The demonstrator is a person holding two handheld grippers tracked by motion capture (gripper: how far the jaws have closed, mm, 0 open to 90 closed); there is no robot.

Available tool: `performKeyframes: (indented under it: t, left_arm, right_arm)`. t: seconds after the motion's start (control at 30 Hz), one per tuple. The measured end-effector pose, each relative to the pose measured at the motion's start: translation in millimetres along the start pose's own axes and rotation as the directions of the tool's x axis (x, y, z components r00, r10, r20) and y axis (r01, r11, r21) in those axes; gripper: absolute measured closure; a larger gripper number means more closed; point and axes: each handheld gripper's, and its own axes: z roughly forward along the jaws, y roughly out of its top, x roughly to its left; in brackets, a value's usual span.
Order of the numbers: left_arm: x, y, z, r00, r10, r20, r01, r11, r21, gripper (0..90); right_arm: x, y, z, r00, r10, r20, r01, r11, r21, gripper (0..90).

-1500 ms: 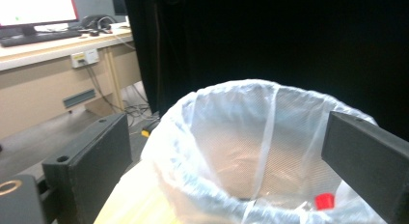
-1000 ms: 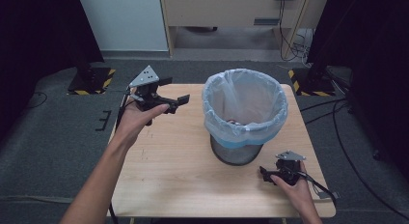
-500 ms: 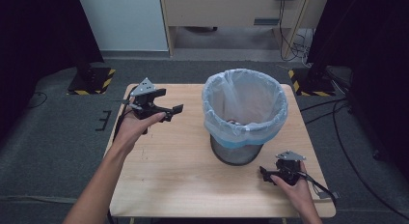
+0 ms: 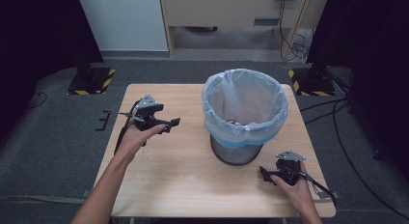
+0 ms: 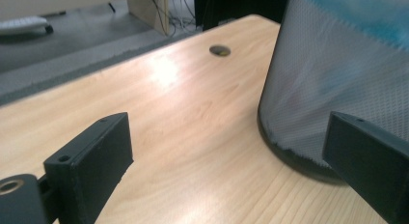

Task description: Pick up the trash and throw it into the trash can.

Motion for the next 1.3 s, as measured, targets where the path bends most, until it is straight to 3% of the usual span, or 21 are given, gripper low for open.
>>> performKeyframes:
  t: [0.43,0.97,1.17,1.3]
  left_arm:
    - [4.0,-45.6,20.8,0.9993,-0.031,-0.023,0.033,0.9939,0.106,3.0]
    - [-1.3,-63.1,31.5,0.9988,-0.033,-0.035,0.039,0.9855,0.165,3.6]
    - [0.3,-74.9,34.9,0.9974,-0.022,-0.068,0.036,0.9758,0.216,3.6]
    - [3.9,-86.4,36.6,0.9926,-0.019,-0.12,0.049,0.9661,0.254,3.9]
  right_arm:
    - [0.0,0.0,0.0,1.0,0.0,0.0,0.0,1.0,0.0,2.8]
    - [0.0,0.0,0.0,1.0,0.0,0.0,0.0,1.0,0.0,2.8]
    - [0.0,0.0,0.0,1.0,0.0,0.0,0.0,1.0,0.0,2.8]
    - [0.0,0.0,0.0,1.0,0.0,0.0,0.0,1.0,0.0,2.8]
